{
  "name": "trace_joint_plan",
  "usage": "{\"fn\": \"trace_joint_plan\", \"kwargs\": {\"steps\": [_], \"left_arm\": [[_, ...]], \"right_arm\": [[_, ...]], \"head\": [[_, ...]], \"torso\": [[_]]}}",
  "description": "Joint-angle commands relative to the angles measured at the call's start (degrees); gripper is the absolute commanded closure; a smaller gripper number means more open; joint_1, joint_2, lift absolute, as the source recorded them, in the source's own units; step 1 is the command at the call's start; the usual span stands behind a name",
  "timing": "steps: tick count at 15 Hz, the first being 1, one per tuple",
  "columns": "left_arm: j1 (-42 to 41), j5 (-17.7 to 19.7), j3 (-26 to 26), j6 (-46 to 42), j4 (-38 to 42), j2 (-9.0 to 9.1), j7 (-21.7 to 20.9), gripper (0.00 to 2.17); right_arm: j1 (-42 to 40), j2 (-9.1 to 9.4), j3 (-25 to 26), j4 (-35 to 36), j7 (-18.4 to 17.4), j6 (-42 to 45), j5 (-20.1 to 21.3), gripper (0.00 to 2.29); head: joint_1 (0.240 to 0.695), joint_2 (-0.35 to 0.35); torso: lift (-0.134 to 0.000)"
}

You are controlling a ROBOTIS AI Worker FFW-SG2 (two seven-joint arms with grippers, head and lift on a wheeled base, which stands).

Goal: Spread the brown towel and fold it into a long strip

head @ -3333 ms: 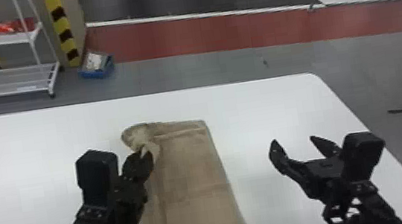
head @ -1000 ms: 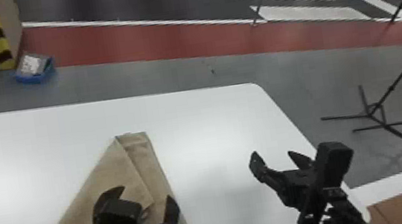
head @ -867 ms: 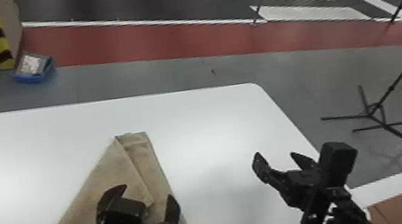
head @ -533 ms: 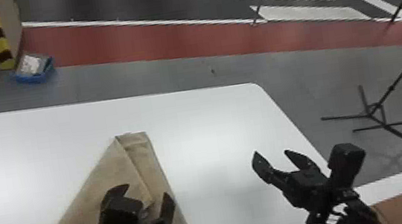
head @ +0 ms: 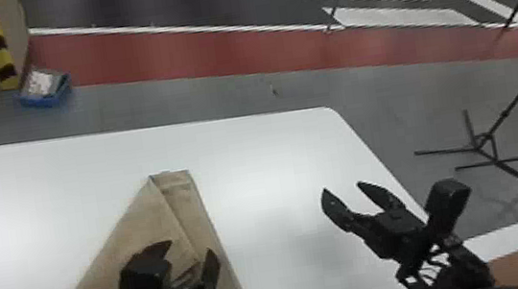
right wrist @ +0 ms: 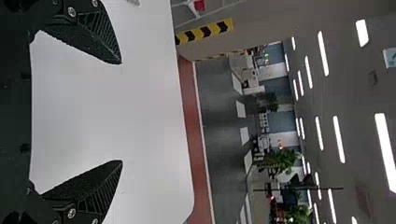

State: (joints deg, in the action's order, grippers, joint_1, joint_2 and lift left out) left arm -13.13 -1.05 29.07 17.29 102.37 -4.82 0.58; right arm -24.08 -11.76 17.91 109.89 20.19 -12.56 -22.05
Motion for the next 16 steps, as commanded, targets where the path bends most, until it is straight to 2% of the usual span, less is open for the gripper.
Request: {"fn": "trace_joint_plan", "kwargs": {"steps": [1,2,4,9,16], "left_arm": [[-1.2,0.61,0.02,0.95,1.35,-0.1,-1.02,0.39],[-1.55,0.61,0.37,1.83,2.4,-0.1,-1.29,0.39],[-2.52,0.52,0.46,2.88,4.16,-0.19,-1.64,0.39],[-2.52,-0.18,0.2,3.23,4.25,-0.1,-0.93,0.39],[0.29,-2.47,0.81,3.23,-0.5,0.43,0.21,0.44]], "right_arm": [[0.7,-0.2,1.25,-2.31,4.68,3.11,-0.01,0.13],[1.05,-0.2,1.86,-2.93,6.26,3.28,-0.19,0.13],[1.4,-0.28,4.68,-3.45,6.26,1.88,-0.98,0.13],[5.8,0.15,9.16,-3.37,3.19,-13.24,0.08,0.14],[7.73,0.42,8.63,-3.37,3.19,-16.4,0.16,0.15]], "head": [[0.695,-0.35],[0.695,-0.35],[0.695,-0.35],[0.695,-0.35],[0.695,-0.35]], "torso": [[-0.117],[-0.117],[-0.117],[-0.117],[-0.117]]}}
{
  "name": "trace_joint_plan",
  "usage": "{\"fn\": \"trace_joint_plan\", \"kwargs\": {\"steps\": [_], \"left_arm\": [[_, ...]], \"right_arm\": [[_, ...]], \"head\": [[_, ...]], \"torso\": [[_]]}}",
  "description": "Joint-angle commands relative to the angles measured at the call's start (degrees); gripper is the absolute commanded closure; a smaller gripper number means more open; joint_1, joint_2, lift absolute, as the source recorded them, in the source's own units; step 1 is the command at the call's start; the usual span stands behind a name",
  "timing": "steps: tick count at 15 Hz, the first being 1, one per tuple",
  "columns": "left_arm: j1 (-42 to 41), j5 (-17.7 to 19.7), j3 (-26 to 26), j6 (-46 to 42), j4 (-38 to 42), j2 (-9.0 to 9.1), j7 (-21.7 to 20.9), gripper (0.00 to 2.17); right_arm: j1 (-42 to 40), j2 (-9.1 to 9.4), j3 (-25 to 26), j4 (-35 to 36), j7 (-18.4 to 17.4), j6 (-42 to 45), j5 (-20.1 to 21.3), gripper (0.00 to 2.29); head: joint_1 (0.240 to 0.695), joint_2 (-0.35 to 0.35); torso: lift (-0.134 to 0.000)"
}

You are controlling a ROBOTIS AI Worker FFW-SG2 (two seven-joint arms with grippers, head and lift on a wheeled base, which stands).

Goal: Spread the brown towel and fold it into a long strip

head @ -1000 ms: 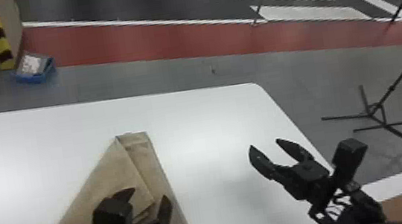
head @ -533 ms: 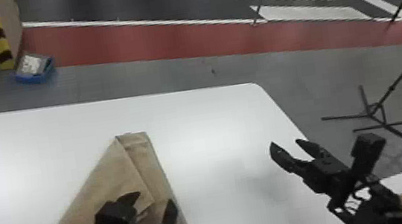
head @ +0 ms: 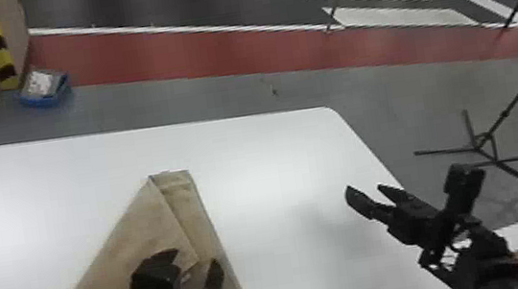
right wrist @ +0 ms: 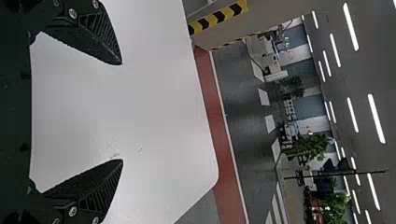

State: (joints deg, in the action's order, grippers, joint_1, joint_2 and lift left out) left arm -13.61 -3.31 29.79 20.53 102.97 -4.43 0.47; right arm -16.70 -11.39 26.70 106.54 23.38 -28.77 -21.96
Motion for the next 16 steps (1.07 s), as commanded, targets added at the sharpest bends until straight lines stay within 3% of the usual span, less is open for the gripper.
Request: {"fn": "trace_joint_plan", "kwargs": {"steps": [1,5,6,9,10,11,16], "left_arm": [[1.13,-0.21,0.1,0.0,-1.63,0.04,0.32,0.54],[1.92,-0.65,0.18,0.53,-2.33,0.13,0.32,0.55],[1.92,-0.65,0.1,0.88,-2.24,0.04,0.41,0.73],[1.75,-0.65,0.01,1.41,-1.45,-0.22,0.41,0.74],[1.66,-0.65,-0.08,1.94,-1.28,-0.22,0.58,1.14],[1.66,-0.73,-0.08,2.11,-1.28,-0.22,1.11,1.3],[0.34,0.06,-0.96,3.17,3.73,-0.58,1.11,1.32]], "right_arm": [[0.44,0.05,-0.16,-0.02,0.0,-0.55,0.08,0.15],[0.88,0.49,-0.07,-0.28,-0.09,-0.55,-0.36,0.15],[0.88,0.58,-0.07,-0.28,-0.17,-0.55,-0.54,0.15],[1.68,1.11,-0.16,-0.9,-0.17,-0.55,-0.18,0.15],[1.76,1.2,-0.33,-1.07,-0.17,-0.55,-0.18,0.15],[1.85,1.28,-0.33,-1.07,-0.17,-0.55,-0.18,0.15],[2.03,1.37,-1.92,-0.11,-0.17,-0.73,-0.45,0.15]], "head": [[0.695,-0.35],[0.695,-0.35],[0.695,-0.35],[0.695,-0.35],[0.695,-0.35],[0.695,-0.35],[0.695,-0.35]], "torso": [[-0.117],[-0.117],[-0.117],[-0.117],[-0.117],[-0.117],[-0.117]]}}
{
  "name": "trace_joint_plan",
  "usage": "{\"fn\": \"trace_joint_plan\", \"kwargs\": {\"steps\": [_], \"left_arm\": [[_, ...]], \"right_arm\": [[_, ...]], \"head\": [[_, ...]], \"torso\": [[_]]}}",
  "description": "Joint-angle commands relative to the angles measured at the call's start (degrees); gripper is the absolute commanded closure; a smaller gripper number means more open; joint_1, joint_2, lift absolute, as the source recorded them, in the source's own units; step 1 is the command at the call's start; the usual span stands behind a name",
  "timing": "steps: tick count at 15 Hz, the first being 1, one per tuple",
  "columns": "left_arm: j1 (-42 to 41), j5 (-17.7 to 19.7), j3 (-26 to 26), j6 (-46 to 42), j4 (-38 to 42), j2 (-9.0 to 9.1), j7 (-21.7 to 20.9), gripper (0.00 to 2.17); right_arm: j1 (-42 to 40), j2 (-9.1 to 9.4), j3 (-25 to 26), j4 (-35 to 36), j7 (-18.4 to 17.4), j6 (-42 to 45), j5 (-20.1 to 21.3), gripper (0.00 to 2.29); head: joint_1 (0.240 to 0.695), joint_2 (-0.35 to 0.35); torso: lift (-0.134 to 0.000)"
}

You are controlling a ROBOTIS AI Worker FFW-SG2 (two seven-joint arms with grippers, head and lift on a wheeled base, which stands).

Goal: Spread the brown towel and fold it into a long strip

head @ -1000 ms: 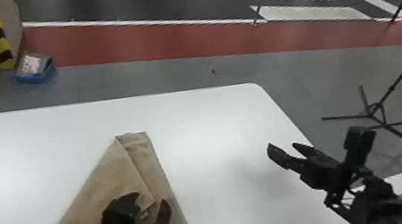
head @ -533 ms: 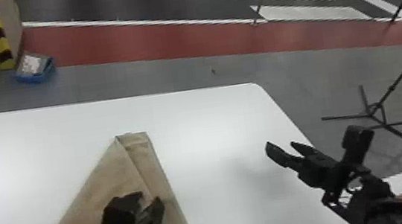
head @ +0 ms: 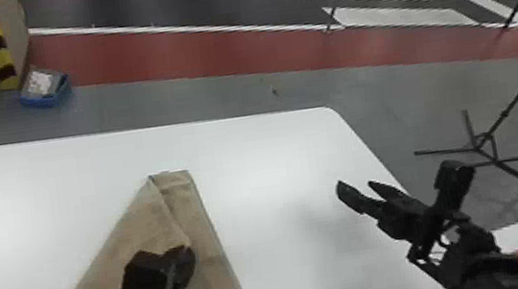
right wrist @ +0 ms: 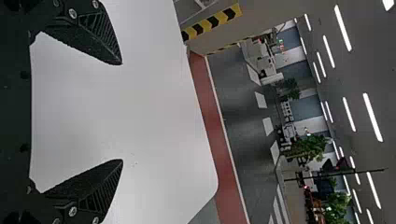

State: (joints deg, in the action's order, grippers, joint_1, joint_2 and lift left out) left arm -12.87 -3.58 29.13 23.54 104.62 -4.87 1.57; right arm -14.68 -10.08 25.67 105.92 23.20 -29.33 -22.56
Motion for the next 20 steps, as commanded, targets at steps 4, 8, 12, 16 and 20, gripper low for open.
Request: {"fn": "trace_joint_plan", "kwargs": {"steps": [4,8,12,16,20], "left_arm": [[-0.66,1.38,-3.11,2.09,7.35,-0.05,0.01,1.32],[-0.49,2.44,-9.79,2.62,8.93,0.22,1.42,1.32],[-1.19,5.6,-14.54,-0.55,11.04,-0.05,5.55,1.32],[-1.81,7.01,-15.85,-2.48,11.3,-0.14,5.29,1.32],[-1.63,6.92,-15.06,-2.31,11.48,-0.05,4.93,1.32]], "right_arm": [[-0.35,0.33,-4.93,3.15,0.18,-1.05,1.11,0.15],[-1.93,0.68,-12.75,6.23,4.84,-0.52,2.69,0.11],[-2.55,0.59,-21.01,5.43,10.73,4.4,7.0,0.15],[-3.95,0.33,-27.69,4.03,11.52,8.27,12.27,0.22],[-4.83,-0.2,-35.87,3.5,10.38,10.73,19.57,0.32]], "head": [[0.695,-0.35],[0.695,-0.348],[0.695,-0.147],[0.695,-0.025],[0.695,0.034]], "torso": [[-0.117],[-0.117],[-0.117],[-0.117],[-0.117]]}}
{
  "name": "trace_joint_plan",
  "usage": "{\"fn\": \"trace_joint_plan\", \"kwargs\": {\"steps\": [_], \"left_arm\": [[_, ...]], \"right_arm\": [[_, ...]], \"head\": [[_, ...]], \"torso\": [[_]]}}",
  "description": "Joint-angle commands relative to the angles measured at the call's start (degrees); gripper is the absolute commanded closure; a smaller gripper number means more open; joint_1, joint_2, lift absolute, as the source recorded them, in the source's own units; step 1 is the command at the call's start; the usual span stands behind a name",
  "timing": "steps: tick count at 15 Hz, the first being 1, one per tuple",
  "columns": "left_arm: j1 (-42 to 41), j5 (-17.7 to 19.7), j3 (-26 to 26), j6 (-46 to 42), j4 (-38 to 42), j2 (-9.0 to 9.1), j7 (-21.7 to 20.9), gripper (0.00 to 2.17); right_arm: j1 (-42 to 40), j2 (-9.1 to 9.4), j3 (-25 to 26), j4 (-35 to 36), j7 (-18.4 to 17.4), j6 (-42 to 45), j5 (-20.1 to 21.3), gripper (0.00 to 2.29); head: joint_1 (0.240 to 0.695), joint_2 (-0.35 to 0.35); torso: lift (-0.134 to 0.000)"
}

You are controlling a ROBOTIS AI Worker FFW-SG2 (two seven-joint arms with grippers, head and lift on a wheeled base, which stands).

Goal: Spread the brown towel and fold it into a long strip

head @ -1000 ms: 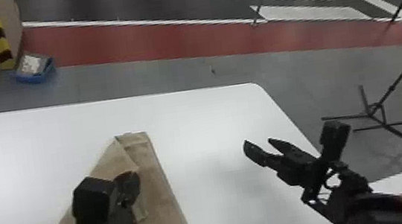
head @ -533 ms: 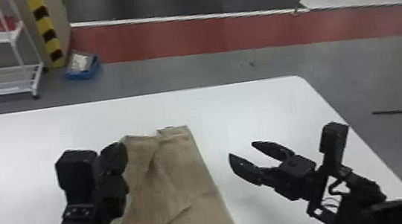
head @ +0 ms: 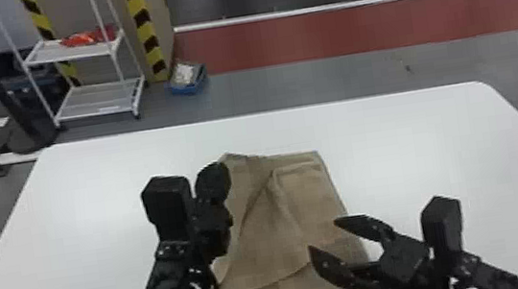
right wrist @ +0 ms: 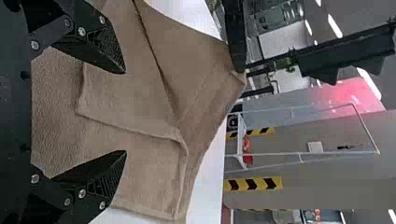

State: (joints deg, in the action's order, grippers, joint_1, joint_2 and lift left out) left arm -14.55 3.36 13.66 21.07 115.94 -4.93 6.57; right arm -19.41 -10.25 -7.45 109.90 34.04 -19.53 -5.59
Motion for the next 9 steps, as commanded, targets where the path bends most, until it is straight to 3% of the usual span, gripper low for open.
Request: {"fn": "trace_joint_plan", "kwargs": {"steps": [1,5,9], "left_arm": [[-0.13,-0.11,0.49,0.34,0.34,-0.08,-0.16,1.32],[-2.06,-0.46,0.05,0.69,0.95,-0.34,-0.6,1.32],[-4.08,-0.81,-0.13,0.87,2.09,-0.52,-0.86,1.32]], "right_arm": [[-0.1,0.05,-3.8,-1.36,-2.05,1.99,3.75,0.46],[-0.81,-0.12,-7.14,-1.8,-10.49,4.97,8.32,0.5],[0.51,-0.04,-8.99,-3.03,-11.81,3.57,10.17,0.5]], "head": [[0.695,0.059],[0.695,0.081],[0.695,0.09]], "torso": [[-0.117],[-0.117],[-0.117]]}}
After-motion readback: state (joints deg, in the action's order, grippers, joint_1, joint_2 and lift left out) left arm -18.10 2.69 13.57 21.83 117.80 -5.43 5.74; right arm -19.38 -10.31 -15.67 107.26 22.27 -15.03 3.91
